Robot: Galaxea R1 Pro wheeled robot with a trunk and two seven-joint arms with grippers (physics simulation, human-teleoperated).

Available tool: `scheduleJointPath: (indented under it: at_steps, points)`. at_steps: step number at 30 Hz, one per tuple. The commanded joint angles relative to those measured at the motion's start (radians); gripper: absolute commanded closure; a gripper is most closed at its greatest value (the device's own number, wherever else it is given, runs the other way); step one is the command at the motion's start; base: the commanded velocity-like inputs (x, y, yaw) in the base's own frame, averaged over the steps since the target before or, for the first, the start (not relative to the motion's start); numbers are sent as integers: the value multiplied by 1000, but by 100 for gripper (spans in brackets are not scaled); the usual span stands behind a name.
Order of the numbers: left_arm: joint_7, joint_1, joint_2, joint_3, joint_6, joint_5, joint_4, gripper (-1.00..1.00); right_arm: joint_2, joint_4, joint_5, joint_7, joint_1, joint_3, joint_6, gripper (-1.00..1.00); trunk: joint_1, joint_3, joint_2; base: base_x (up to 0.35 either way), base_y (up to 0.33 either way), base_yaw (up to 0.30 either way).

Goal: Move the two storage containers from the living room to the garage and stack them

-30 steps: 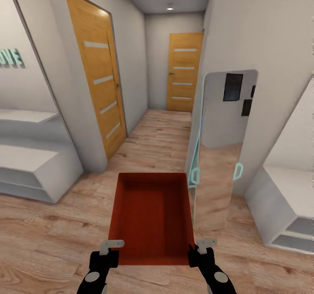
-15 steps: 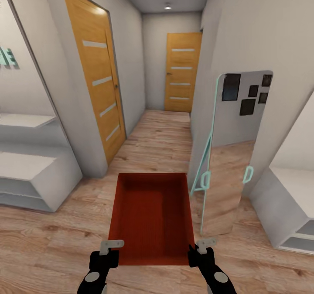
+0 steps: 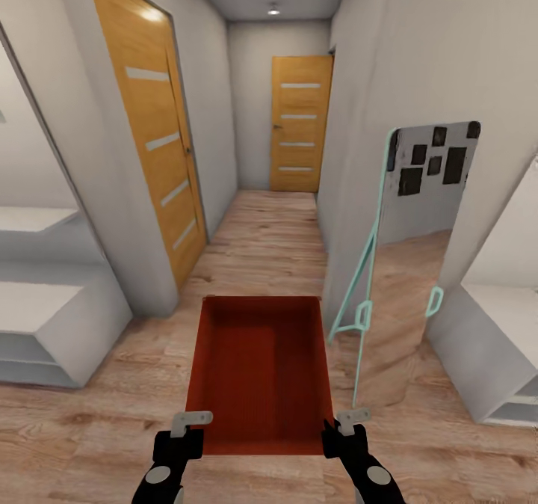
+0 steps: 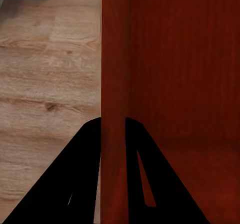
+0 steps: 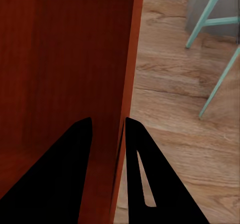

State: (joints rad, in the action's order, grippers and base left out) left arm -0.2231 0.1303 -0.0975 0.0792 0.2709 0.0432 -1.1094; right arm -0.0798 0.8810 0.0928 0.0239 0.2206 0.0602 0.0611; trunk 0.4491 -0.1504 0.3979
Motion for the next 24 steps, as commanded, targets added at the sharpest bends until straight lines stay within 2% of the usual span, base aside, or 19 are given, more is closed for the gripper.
scheduleJointPath:
  at_steps: [1,8,24]
  points:
    - [-9,1,1,-27,8,7,-1,100,0,4,7,5,1,1,6,100,1,-2,2,197,282,-265]
    - [-9,0,1,-27,8,7,-1,100,0,4,7,5,1,1,6,100,1,-2,2,197,282,-229]
    - [-9,0,1,-27,8,7,-1,100,0,4,7,5,1,1,6,100,1,-2,2,197,282,-27]
